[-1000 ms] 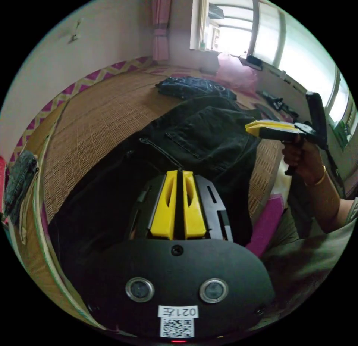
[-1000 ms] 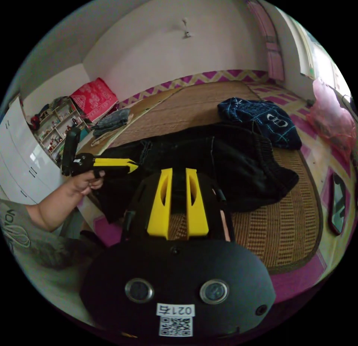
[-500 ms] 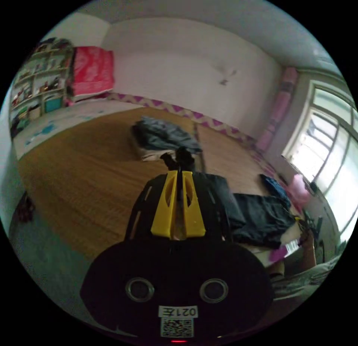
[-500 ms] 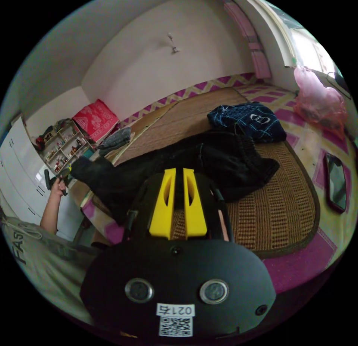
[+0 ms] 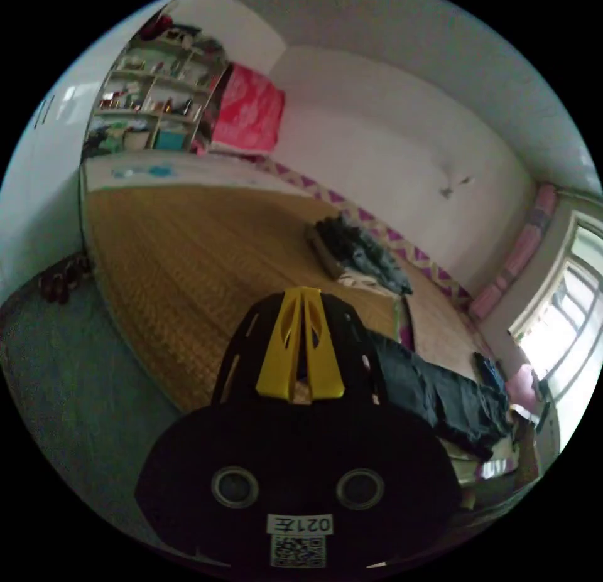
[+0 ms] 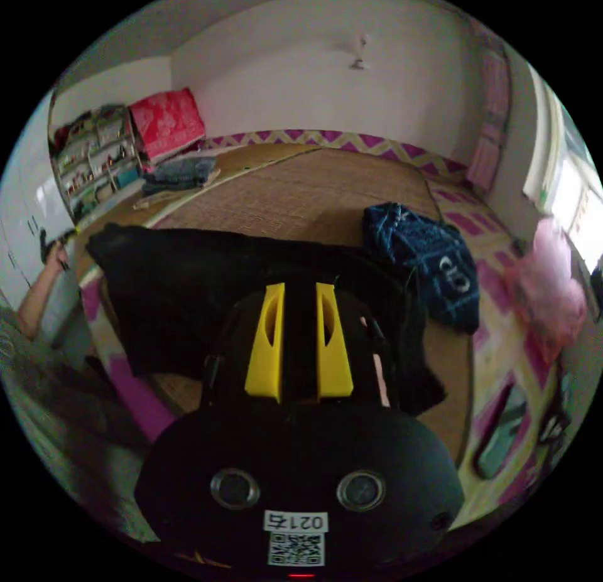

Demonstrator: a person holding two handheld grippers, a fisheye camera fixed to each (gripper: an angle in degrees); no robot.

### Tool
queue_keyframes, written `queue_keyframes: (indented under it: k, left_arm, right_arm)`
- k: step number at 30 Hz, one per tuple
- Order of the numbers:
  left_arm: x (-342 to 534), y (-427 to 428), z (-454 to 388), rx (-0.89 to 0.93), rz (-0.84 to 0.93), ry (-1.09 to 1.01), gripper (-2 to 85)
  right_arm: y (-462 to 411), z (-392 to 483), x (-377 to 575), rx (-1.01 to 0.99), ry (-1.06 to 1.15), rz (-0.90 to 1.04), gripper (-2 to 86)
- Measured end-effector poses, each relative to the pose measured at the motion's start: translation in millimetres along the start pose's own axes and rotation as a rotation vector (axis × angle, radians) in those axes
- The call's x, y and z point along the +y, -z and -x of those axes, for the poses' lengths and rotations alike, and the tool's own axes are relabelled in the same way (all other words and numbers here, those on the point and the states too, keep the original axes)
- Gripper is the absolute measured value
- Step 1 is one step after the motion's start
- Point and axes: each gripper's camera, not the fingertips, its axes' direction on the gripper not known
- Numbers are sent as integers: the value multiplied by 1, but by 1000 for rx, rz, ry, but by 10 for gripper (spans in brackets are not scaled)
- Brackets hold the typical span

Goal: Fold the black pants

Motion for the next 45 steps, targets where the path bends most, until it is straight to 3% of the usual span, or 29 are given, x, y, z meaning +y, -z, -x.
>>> queue_keyframes:
  k: [4,8,14,22,27,32,35,40,45]
  left_arm:
    - [-4,-45,-81,179,219,-363,20]
    - [12,-111,-148,228,393,-635,75]
    - [26,-176,-195,218,567,-857,105]
    - [43,-206,-207,237,694,-998,58]
    - [47,-178,-200,272,594,-1026,-2]
    - [33,-56,-164,468,270,-931,-8]
    - [50,28,-139,558,181,-941,-9]
    - [107,104,-82,628,233,-856,-8]
    - [162,117,-40,619,249,-710,-8]
  right_arm:
    - [-33,-6,-55,111,262,83,85]
    - [-84,-19,-95,149,469,297,94]
    - [-116,-40,-120,-37,493,472,20]
    - [-70,-70,-111,-182,415,318,-8]
    - [-55,-72,-99,-165,400,285,-8]
    - [12,-75,-82,-208,401,141,-8]
    - [79,-79,-45,-297,409,13,-9]
    - [148,-83,52,-405,433,-46,-9]
    - [142,-83,127,-512,378,60,-9]
